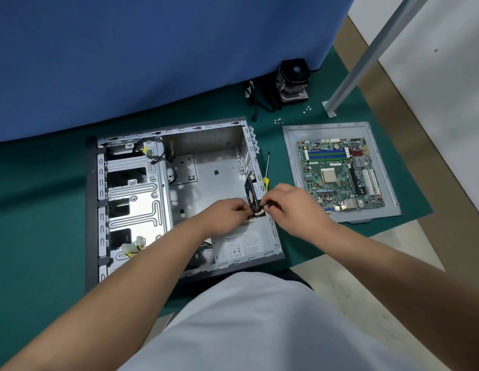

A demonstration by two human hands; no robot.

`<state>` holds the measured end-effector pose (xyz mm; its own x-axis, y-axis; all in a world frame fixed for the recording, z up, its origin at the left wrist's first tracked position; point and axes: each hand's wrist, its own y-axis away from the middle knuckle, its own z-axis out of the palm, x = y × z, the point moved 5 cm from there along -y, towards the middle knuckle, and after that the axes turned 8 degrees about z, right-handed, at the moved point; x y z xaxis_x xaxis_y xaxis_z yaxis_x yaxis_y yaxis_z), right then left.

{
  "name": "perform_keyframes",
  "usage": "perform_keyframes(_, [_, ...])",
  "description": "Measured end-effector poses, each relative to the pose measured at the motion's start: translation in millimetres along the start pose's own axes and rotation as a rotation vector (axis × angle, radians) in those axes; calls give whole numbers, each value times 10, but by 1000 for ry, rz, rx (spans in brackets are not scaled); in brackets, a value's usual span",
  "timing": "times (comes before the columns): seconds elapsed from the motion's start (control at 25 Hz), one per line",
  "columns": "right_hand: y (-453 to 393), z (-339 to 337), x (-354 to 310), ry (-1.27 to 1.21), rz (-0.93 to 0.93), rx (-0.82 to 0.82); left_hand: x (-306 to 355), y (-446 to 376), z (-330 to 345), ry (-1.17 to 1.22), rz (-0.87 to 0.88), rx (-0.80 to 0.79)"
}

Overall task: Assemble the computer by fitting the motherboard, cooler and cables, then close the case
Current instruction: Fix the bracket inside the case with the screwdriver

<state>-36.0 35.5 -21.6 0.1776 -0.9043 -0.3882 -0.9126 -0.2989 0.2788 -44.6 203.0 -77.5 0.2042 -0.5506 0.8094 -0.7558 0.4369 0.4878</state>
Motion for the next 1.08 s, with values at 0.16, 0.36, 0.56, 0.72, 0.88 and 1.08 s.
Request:
perform_keyframes(0.16, [-127,-64,-64,5,-6,3,-44,-57,67,171,-50,-34])
perform_keyframes(0.36, [-358,-132,-185,21,5,-54,-56,-63,55,257,-71,-8])
perform_keyframes(0.56, [-408,-152,-156,-90,84,-5,49,-134,32,11,-21,103])
perform_keyframes(0.72, [-317,-98,-18,-239,125,109,88,-178,15,-39,-45,144])
perform_keyframes(0.88, [-286,-35,109,-379,130,112,96,-212,21,-18,-91,181])
perform_keyframes(1.08, [-536,91,746,-554,543,75,41,-235,43,26,-137,231])
